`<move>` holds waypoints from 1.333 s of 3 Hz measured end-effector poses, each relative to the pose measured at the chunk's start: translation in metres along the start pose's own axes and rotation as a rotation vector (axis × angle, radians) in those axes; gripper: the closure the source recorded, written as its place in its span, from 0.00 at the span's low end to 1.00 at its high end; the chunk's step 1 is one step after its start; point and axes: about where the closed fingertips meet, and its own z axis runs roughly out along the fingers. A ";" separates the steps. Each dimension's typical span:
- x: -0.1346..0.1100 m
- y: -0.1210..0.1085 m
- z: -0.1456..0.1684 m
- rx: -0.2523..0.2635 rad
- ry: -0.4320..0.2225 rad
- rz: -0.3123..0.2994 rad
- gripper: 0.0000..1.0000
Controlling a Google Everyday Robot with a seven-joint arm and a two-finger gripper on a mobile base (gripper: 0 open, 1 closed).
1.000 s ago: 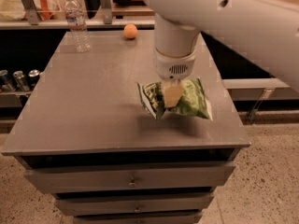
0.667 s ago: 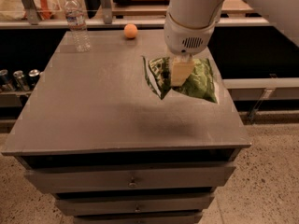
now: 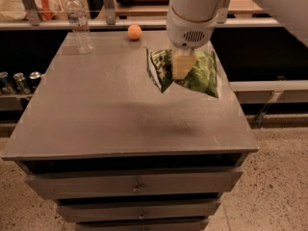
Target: Move green jalapeno chip bag near orange
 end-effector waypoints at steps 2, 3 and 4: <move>-0.023 -0.110 -0.003 0.154 0.015 0.044 1.00; -0.049 -0.171 0.001 0.229 -0.059 0.080 1.00; -0.049 -0.171 0.001 0.229 -0.059 0.080 1.00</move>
Offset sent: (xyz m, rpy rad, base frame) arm 0.1786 0.0503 0.0689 0.0291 -0.2465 -0.0738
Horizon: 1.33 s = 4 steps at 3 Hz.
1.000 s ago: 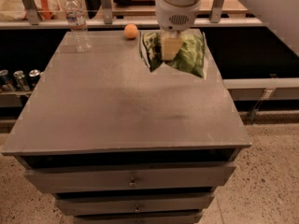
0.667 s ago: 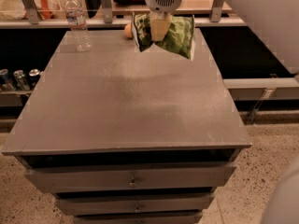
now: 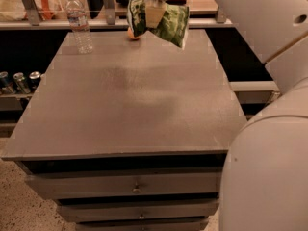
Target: Move green jalapeno chip bag near orange
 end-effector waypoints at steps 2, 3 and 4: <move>0.038 -0.025 0.038 0.050 0.062 0.090 1.00; 0.060 -0.043 0.056 0.099 0.097 0.151 1.00; 0.076 -0.061 0.073 0.160 0.120 0.211 1.00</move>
Offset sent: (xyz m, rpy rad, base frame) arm 0.0704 -0.0665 -0.0389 -0.0137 -0.0752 -0.2176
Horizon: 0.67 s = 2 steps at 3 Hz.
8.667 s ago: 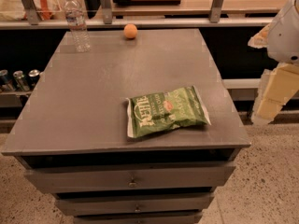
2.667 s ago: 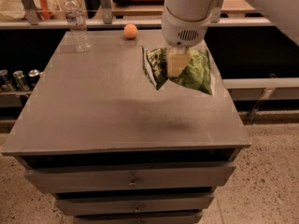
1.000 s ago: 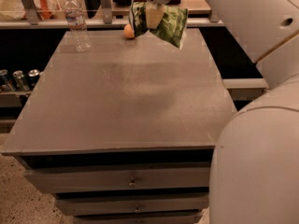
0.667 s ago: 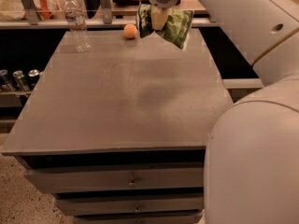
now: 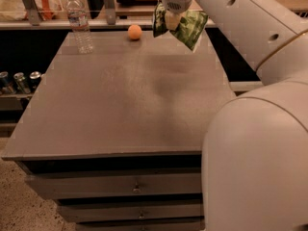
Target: Move green jalapeno chip bag near orange
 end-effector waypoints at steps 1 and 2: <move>0.002 -0.012 0.019 0.045 0.011 0.061 1.00; -0.001 -0.019 0.037 0.068 0.037 0.138 1.00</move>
Offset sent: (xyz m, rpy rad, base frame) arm 0.0577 -0.0049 -0.0212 0.0774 -0.0825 -0.2491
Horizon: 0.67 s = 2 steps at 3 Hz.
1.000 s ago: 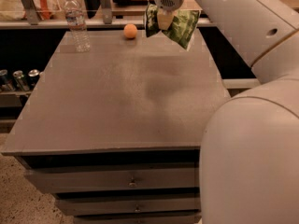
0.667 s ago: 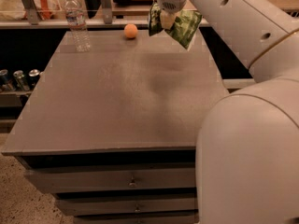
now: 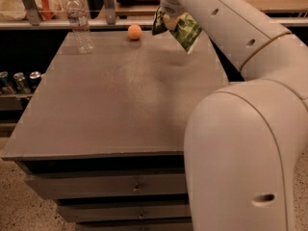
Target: Move green jalapeno chip bag near orange
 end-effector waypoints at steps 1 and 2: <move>-0.011 0.000 0.013 0.004 0.005 0.047 1.00; -0.021 0.000 0.023 0.003 0.002 0.074 1.00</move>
Offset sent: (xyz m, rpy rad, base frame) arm 0.0381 0.0270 -0.0105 0.0770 -0.0201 -0.0838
